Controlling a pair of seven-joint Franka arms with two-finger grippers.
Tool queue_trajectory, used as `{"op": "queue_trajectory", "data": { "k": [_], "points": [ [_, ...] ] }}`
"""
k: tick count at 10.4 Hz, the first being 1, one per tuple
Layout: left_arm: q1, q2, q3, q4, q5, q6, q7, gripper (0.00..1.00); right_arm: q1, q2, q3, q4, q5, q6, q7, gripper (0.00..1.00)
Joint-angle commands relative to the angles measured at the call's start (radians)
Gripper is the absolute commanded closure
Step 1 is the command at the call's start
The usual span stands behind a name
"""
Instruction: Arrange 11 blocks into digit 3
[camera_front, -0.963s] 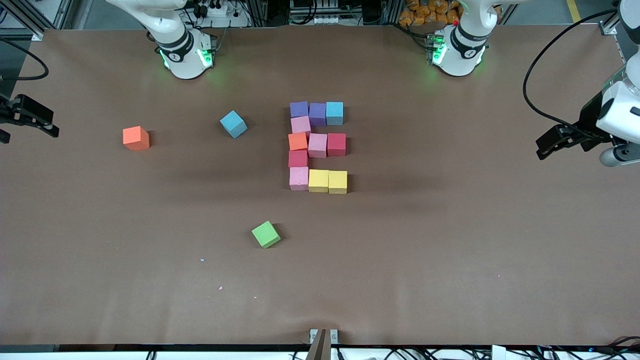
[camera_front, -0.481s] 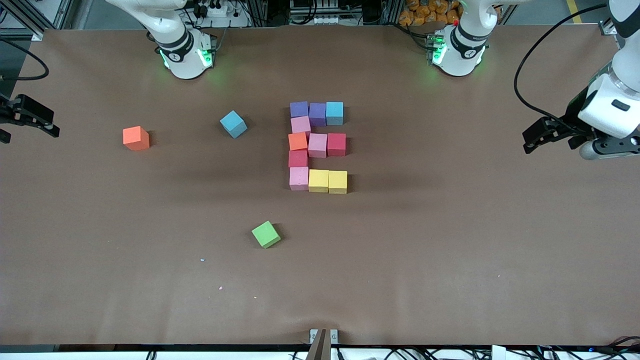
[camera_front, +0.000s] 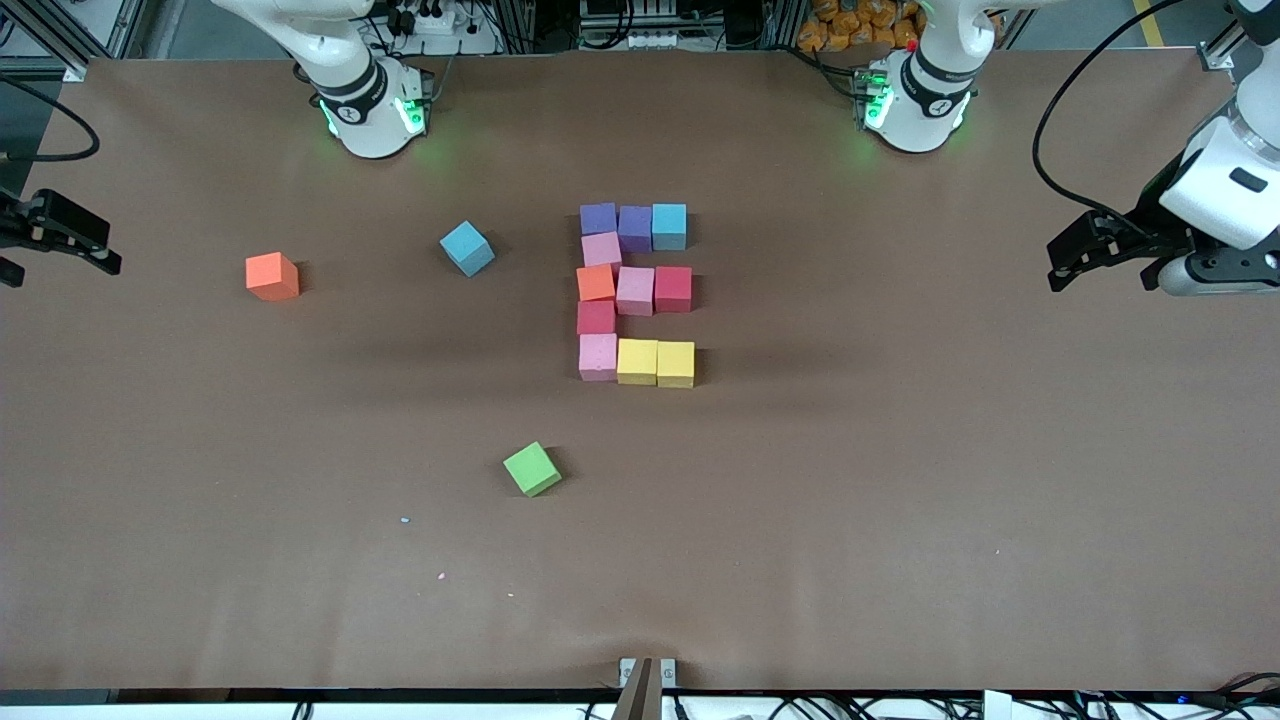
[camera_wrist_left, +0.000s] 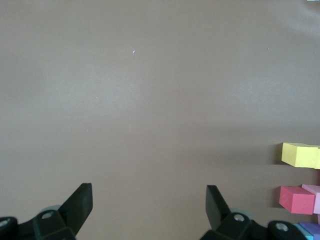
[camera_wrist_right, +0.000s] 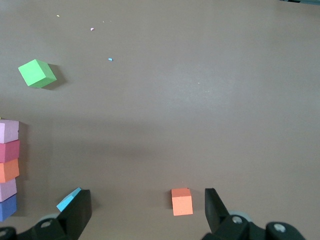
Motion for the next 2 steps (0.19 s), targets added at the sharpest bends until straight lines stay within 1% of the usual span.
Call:
{"op": "queue_trajectory", "data": {
  "k": [1, 2],
  "points": [
    [-0.006, -0.023, 0.014, -0.018, -0.037, -0.01, 0.02, 0.0, -0.011, -0.024, 0.007, -0.025, 0.014, 0.002, -0.005, 0.0],
    [-0.006, -0.023, 0.014, -0.018, -0.036, -0.01, 0.021, 0.0, -0.011, -0.024, 0.007, -0.025, 0.014, 0.003, -0.005, 0.0]
  ]
}}
